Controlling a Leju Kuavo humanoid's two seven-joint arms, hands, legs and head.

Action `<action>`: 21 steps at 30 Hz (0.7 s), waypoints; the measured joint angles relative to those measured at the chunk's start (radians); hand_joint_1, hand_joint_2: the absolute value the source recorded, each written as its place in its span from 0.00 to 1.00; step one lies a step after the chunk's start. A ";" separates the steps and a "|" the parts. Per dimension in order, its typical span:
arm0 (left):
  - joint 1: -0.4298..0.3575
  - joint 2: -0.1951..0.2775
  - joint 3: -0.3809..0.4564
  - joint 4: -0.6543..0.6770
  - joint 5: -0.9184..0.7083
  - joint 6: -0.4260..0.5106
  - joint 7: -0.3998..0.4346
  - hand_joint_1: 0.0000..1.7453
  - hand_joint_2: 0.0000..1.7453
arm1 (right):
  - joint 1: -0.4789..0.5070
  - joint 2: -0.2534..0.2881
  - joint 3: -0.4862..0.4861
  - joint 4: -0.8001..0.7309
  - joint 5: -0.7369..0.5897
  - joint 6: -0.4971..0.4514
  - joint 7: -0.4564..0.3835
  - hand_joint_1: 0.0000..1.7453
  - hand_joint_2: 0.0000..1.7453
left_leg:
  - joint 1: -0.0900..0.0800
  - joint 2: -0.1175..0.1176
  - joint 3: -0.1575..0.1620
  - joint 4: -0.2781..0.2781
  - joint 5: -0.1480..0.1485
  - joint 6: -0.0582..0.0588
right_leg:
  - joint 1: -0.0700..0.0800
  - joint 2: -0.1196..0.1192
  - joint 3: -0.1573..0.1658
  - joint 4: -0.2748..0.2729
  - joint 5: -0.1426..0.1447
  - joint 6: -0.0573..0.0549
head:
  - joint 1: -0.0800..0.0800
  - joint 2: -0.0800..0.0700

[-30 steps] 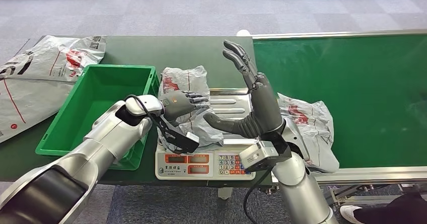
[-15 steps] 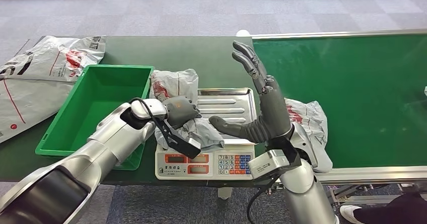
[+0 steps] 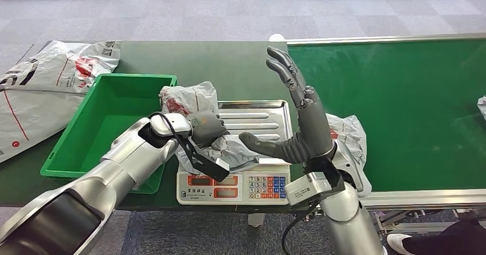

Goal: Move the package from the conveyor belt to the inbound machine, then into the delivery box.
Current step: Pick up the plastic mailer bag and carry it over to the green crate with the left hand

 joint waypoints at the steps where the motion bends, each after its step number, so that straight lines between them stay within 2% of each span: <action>1: 0.000 0.000 0.000 0.000 0.000 0.000 0.000 1.00 1.00 | 0.000 0.000 0.000 0.000 0.000 0.000 0.000 0.00 1.00 | 0.000 0.000 0.000 0.000 0.000 0.000 | 0.000 0.000 0.000 0.000 0.000 0.000 | 0.000 0.000; 21: 0.000 -0.002 0.000 0.000 0.000 0.000 0.000 1.00 1.00 | 0.005 0.000 -0.001 -0.001 0.001 0.000 0.000 0.00 1.00 | 0.000 0.000 0.000 0.000 0.000 0.000 | 0.000 0.000 0.000 0.000 0.000 0.000 | 0.000 0.000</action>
